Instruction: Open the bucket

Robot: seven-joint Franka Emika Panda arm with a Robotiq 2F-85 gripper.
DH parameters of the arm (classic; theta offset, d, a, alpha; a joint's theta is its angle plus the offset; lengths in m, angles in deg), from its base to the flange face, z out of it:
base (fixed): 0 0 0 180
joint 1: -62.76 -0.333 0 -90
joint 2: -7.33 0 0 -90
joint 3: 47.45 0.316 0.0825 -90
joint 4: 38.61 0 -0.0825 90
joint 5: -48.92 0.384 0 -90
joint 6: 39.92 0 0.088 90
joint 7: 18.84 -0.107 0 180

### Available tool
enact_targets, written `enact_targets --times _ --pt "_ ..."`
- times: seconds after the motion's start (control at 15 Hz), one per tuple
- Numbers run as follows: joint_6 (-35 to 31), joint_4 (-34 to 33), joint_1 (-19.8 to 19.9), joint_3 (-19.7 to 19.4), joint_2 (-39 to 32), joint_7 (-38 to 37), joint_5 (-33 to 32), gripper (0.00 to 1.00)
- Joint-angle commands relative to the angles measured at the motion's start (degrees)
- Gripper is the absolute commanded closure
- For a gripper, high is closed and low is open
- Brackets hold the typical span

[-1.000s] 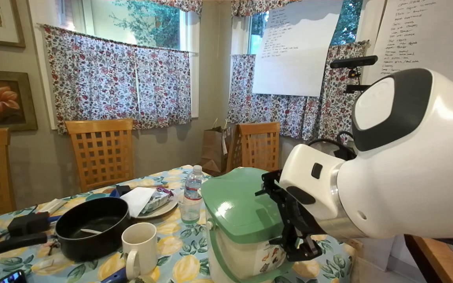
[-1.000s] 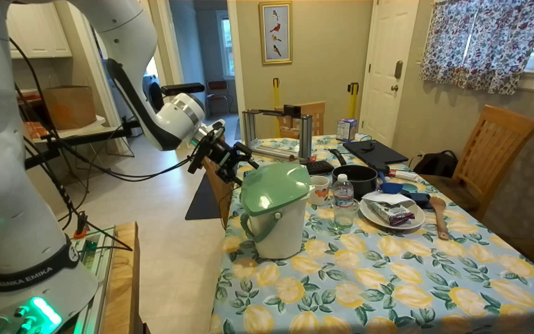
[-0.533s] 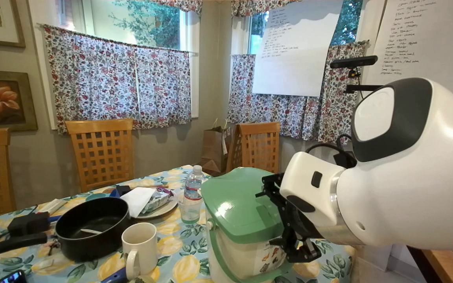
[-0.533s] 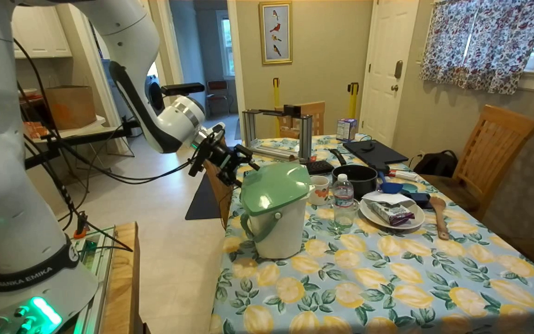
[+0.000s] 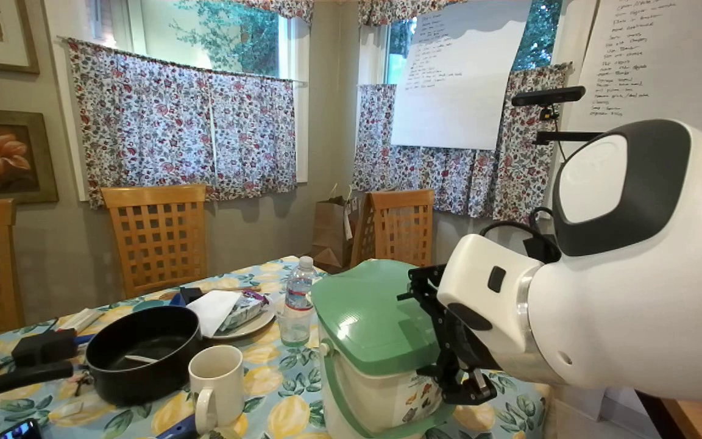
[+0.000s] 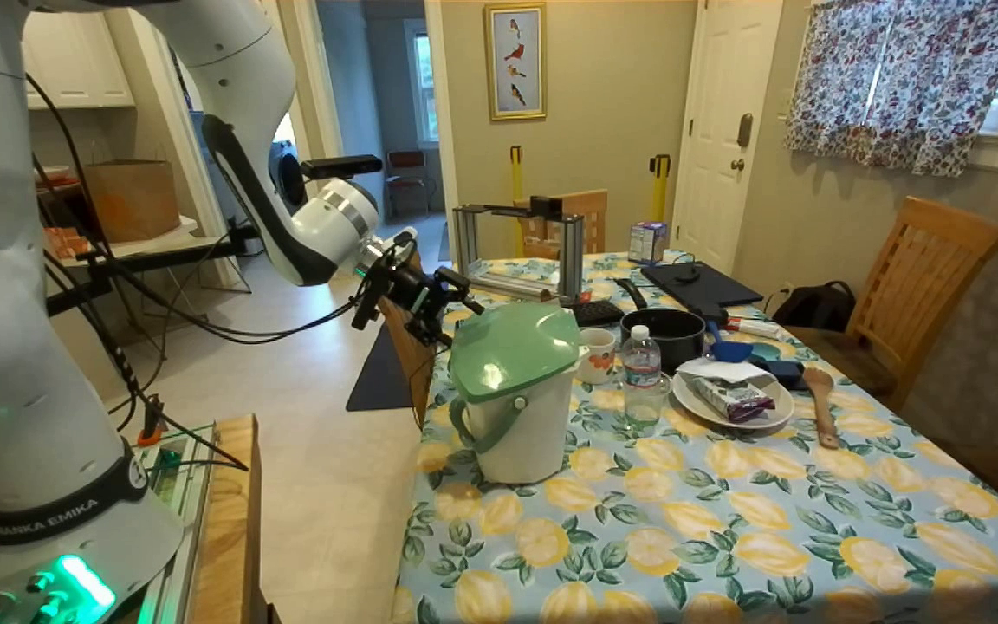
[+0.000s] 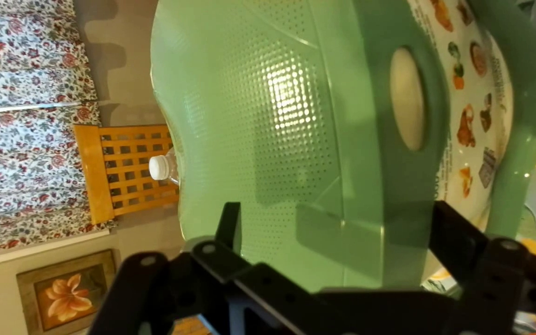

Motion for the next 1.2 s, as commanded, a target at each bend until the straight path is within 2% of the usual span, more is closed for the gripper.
enact_targets --times 0.0,1.13 --pt "1.9 0.2 -0.6 0.5 1.0 -1.9 -1.7 0.00" --pt "2.1 1.6 -0.4 1.1 5.8 -1.7 -0.9 0.00"
